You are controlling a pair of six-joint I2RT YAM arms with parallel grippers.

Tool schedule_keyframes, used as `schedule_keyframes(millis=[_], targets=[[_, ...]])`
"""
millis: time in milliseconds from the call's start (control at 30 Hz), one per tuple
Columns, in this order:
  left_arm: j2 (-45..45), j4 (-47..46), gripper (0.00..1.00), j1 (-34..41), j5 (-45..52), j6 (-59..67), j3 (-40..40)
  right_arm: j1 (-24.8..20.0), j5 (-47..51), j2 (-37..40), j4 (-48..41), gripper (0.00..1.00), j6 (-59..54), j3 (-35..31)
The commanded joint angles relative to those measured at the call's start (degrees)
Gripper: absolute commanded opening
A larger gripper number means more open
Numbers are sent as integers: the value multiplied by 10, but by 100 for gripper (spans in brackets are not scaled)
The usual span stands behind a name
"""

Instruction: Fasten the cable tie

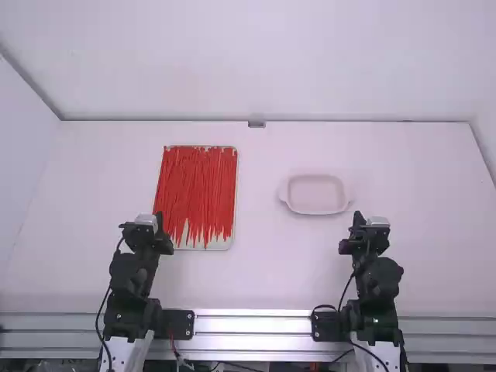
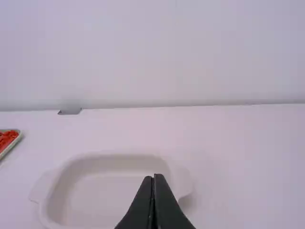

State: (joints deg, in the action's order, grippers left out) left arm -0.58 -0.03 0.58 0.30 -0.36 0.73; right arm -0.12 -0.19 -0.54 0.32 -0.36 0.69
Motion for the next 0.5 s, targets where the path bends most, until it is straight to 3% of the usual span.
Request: schedule_keyframes(millis=[0, 267, 467], targets=[[0, 0, 0, 0, 0, 0, 0, 0, 1, 0, 0, 0, 2, 0], [-17, -9, 4, 0, 0, -1, 23, 1, -8, -18, 1, 4, 7, 18], [-64, -44, 10, 0, 10, -6, 76, 6, -21, -67, -23, 10, 6, 67]])
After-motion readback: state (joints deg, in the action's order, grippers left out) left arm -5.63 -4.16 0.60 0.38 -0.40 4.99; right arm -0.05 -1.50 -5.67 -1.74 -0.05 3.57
